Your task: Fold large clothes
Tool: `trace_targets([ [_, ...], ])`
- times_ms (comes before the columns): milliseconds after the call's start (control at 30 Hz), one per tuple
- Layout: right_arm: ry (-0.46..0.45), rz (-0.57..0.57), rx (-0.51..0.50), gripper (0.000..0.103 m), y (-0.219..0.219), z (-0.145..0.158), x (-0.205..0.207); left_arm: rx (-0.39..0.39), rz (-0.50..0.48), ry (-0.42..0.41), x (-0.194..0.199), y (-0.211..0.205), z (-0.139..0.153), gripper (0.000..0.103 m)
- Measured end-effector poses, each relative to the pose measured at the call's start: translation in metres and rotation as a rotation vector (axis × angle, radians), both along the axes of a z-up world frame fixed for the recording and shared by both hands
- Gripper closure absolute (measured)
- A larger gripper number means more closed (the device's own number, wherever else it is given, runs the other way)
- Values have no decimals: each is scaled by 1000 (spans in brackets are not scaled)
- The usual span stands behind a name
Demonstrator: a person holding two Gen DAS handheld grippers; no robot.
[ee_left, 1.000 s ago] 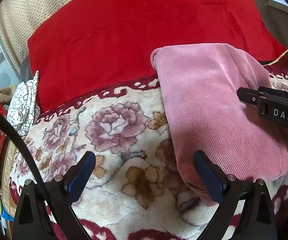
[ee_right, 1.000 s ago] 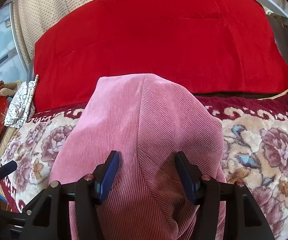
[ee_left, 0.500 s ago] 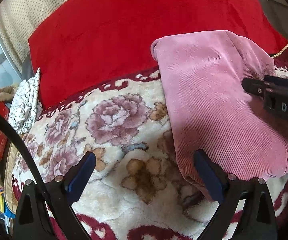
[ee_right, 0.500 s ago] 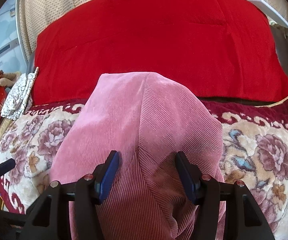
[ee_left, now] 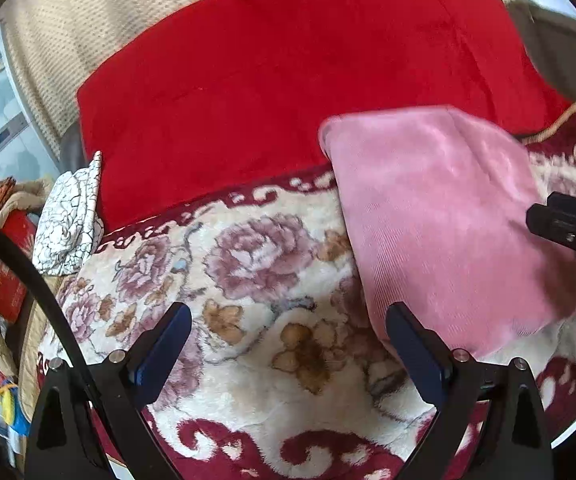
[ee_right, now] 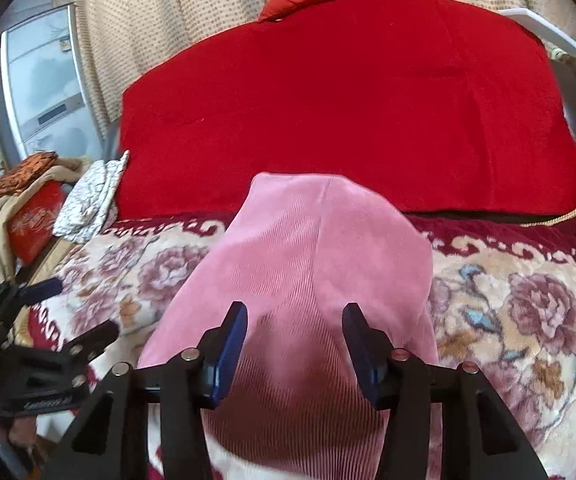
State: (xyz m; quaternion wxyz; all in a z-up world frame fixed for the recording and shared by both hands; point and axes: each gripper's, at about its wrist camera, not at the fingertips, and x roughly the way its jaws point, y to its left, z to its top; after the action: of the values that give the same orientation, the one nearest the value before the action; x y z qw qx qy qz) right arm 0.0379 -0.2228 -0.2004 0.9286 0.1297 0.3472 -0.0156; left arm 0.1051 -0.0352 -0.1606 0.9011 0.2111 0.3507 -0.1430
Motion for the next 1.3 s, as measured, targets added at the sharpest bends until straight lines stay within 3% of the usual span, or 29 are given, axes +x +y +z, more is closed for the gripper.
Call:
trace_targets([
  [33,29,8,-2,60,1,-7,3,22,-12,24,2,-4,-9,5],
  [100,118,13,20,60,-2,-27,11,79,-13,43,4,-12,-28,5],
  [200,121,1,117,61,-17,-27,13,83,-36,15,-1,-10,-23,5],
  [300,51,-39,146,60,-27,-14,12,36,-47,17,2,0,-3,5],
  [400,-24,-67,126,60,-31,0,23,-60,-48,-7,8,10,27,5],
  [467,-10,-82,124,60,-33,-1,39,-115,-52,-8,15,10,40,5],
  [567,130,-109,150,59,-36,-33,71,-83,-66,22,30,-10,28,5],
  [667,124,-125,88,56,-30,-35,78,7,-90,103,43,-36,-13,5],
  [700,123,-128,82,55,-28,-33,77,1,-77,110,44,-37,-20,5],
  [800,101,-135,34,55,-24,-28,71,-76,-50,118,44,-26,-13,5],
  [900,52,-157,-48,55,-15,-14,62,-68,-42,77,33,-17,-5,5],
  [1067,-3,-172,-279,55,12,4,44,-86,-34,65,17,-9,2,5],
  [1300,-30,-162,-362,51,21,14,31,-84,-37,37,-5,-4,14,5],
])
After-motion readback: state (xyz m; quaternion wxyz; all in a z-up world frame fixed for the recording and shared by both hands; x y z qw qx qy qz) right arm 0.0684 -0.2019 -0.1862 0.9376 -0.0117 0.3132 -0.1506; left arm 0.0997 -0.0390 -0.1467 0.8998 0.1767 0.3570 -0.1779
